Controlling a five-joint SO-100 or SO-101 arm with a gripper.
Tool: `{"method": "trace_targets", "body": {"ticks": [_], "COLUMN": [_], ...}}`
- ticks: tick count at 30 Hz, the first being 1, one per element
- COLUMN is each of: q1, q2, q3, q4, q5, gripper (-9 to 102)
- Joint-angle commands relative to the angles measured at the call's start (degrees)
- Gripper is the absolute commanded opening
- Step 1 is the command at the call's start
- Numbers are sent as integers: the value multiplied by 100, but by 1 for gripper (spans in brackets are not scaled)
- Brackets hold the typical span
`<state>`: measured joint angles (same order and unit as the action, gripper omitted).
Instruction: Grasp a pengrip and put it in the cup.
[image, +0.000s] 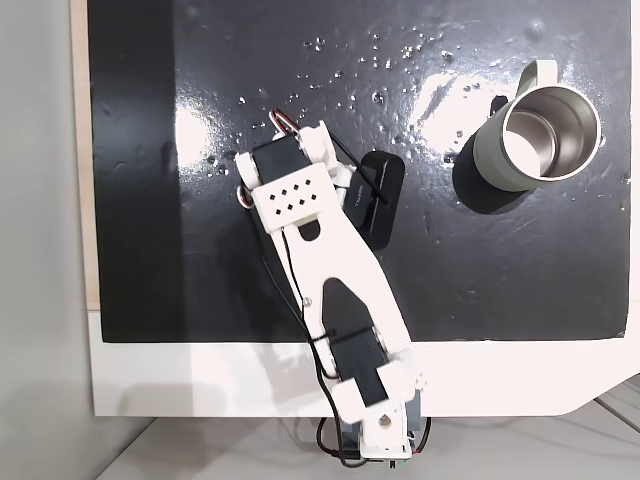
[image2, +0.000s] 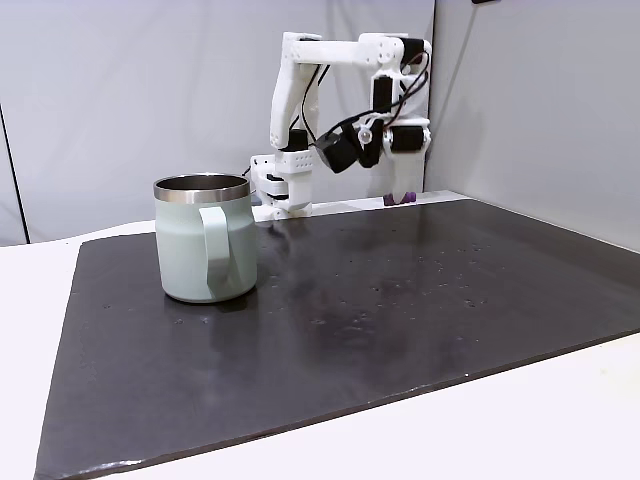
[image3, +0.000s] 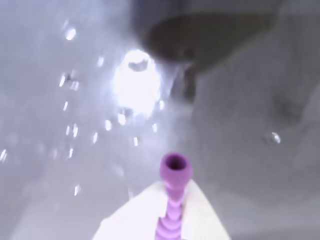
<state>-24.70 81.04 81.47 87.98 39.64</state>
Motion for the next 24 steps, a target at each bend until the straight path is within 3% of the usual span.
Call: {"method": "trace_targets", "body": {"ticks": [1, 13, 24], "q1": [299, 2856, 4729], "q2": [1028, 2505, 1749], "q3": [220, 343, -1002], "q4": [202, 598, 589], "q5": [-220, -2610, -4465], "gripper": [0, 0, 0]}}
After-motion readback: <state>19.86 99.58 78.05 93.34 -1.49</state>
